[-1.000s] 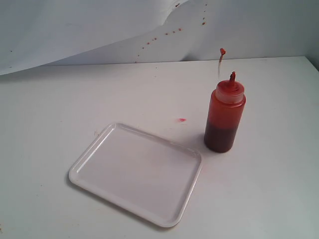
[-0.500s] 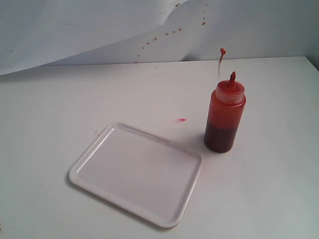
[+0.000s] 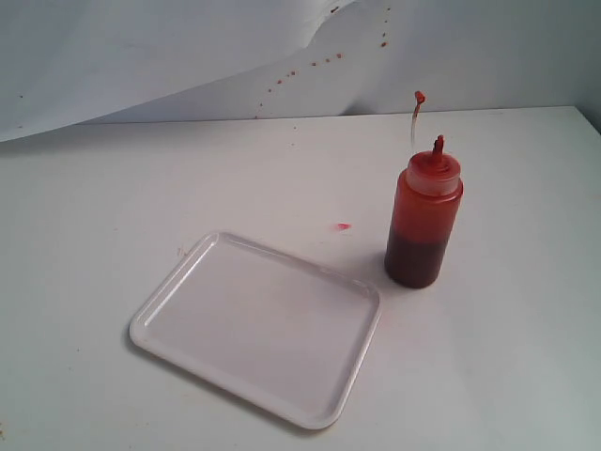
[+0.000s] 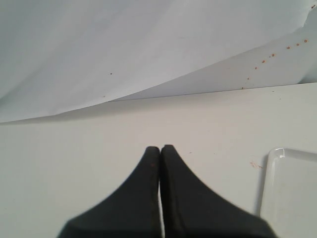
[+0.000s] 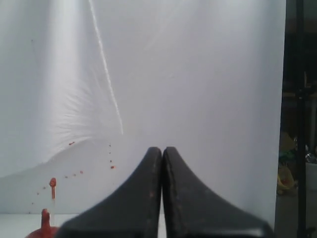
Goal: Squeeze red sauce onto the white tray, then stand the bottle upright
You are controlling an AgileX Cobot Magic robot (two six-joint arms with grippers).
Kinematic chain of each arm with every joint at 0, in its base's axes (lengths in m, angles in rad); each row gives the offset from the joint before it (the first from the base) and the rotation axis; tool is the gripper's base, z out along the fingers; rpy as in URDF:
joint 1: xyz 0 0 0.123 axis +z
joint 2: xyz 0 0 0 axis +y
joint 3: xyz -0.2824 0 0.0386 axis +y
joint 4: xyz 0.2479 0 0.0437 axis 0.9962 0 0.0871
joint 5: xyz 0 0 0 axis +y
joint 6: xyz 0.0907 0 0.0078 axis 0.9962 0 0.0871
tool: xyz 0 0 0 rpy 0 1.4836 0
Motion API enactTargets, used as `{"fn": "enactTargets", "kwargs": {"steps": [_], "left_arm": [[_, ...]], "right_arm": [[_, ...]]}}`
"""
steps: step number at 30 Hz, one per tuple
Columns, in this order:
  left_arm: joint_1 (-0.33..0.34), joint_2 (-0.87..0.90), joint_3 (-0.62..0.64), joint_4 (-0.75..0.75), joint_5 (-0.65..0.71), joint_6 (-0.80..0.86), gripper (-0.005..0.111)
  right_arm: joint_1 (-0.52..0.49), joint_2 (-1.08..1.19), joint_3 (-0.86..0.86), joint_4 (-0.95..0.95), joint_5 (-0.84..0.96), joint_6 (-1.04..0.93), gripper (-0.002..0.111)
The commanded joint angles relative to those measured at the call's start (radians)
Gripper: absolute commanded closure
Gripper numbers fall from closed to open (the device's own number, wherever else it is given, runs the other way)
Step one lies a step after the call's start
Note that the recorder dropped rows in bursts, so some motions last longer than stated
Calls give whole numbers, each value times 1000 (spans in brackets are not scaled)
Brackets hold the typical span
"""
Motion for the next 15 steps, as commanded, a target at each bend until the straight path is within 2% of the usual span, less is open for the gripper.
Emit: {"fn": "enactTargets", "kwargs": {"steps": [1, 5, 8, 11, 15], "left_arm": [[-7, -3, 5, 4, -10, -3, 107], [-7, -3, 5, 4, -10, -3, 107], [-7, -3, 5, 4, -10, -3, 107], [-7, -3, 5, 4, -10, -3, 107], [-7, -3, 5, 4, -10, -3, 107]], "right_arm": [[1, 197, -3, -15, -142, -7, 108], [1, 392, -3, -104, -214, -7, 107], [1, 541, -3, -203, -318, 45, 97], [1, 679, -3, -257, -423, 72, 77], [1, 824, -3, -257, -538, 72, 40]]}}
